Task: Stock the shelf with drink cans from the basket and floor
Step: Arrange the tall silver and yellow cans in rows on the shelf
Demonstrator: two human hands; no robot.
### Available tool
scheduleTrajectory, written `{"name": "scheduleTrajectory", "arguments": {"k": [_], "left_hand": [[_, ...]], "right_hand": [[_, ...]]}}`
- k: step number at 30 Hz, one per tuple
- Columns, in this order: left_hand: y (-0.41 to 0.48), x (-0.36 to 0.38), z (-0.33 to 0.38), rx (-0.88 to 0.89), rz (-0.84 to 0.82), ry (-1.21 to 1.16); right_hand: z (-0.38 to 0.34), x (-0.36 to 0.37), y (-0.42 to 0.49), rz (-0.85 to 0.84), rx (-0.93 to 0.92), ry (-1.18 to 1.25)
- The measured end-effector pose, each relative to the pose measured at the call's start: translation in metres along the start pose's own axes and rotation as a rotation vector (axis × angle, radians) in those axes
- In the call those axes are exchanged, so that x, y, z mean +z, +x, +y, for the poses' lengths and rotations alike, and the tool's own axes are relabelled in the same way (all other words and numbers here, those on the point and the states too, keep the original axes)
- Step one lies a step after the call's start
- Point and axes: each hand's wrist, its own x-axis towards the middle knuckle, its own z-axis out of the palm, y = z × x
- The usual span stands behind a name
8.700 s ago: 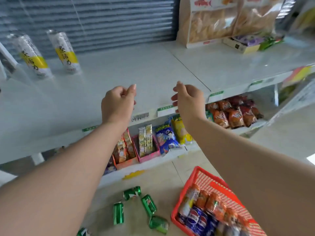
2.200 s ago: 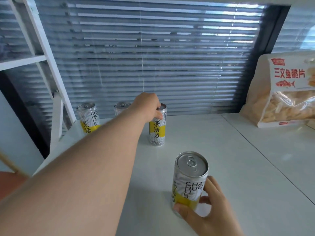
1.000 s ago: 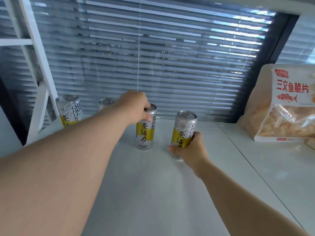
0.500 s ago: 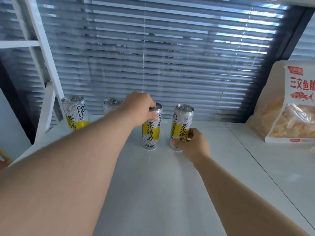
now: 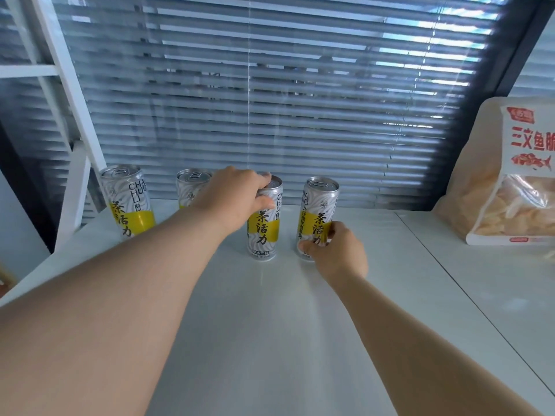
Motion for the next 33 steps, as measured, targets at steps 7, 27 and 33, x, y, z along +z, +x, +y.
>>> {"name": "scheduleTrajectory", "arguments": {"k": [7, 27, 33], "left_hand": [[0.0, 0.004, -0.001, 0.032, -0.008, 0.051], [-0.001, 0.008, -0.001, -0.006, 0.09, -0.138], [-0.015, 0.019, -0.002, -0.012, -0.038, -0.214]], "right_hand": [[-0.002, -0.001, 0.001, -0.01, -0.007, -0.036], [0.001, -0.008, -0.005, 0.013, -0.011, -0.048], [0.004, -0.016, -0.013, -0.111, 0.08, 0.082]]}}
